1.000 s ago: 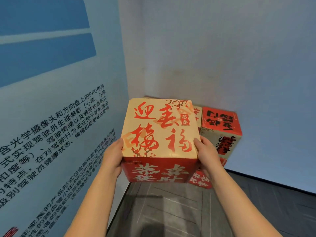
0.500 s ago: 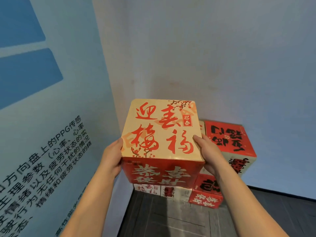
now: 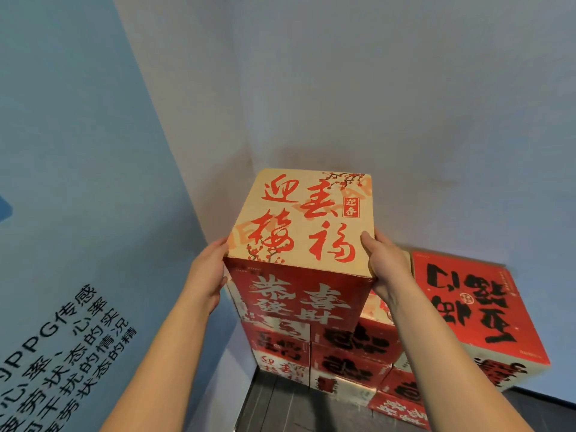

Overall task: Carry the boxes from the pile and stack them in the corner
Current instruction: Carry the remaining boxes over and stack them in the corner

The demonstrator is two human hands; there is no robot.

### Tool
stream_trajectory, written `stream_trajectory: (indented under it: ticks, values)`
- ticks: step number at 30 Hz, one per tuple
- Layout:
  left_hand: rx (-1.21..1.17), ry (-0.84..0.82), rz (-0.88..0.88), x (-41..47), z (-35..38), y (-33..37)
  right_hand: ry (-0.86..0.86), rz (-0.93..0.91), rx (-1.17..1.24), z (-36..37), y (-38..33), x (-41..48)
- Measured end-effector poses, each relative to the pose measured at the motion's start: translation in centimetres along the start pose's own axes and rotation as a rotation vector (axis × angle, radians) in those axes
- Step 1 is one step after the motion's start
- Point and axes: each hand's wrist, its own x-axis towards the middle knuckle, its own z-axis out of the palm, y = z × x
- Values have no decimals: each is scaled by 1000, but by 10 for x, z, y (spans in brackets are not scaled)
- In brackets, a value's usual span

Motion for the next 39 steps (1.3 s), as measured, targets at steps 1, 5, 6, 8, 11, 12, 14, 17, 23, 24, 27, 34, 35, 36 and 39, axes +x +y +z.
stream_trajectory:
  ticks: [1,5,6,8,11,12,14,17,23,24,27,34,35,36,39]
  values:
    - [-9,1,0,10,2,4,7,1,8,6,-4,9]
    - [-13,-11,11,43,7,14,35,10,17,33,-14,36]
    - [-3,-28,9,52,7,16,41,12,24,39,-16,41]
    - [18,-53,10,67,5,20,49,17,32,53,-18,50]
    - [27,-67,18,88,-1,23,52,29,33,70,-18,66]
    - [31,-70,23,93,-3,24,52,33,29,75,-17,70]
    - [30,-79,26,100,-6,25,56,28,19,83,-15,77]
    - [43,-75,22,113,-10,25,55,29,3,92,-13,87]
    - [67,-75,35,130,-15,26,53,45,4,103,-5,103]
    - [72,-76,37,131,-15,26,52,47,9,104,-4,104]
    - [81,-80,48,135,-16,28,45,49,27,108,0,109]
    - [76,-49,30,138,-18,31,41,57,21,115,7,115]
    - [77,-48,25,138,-18,31,41,57,23,116,8,115]
    - [77,-47,23,138,-18,31,41,56,27,117,8,115]
    - [68,-53,19,138,-17,33,36,60,32,119,11,118]
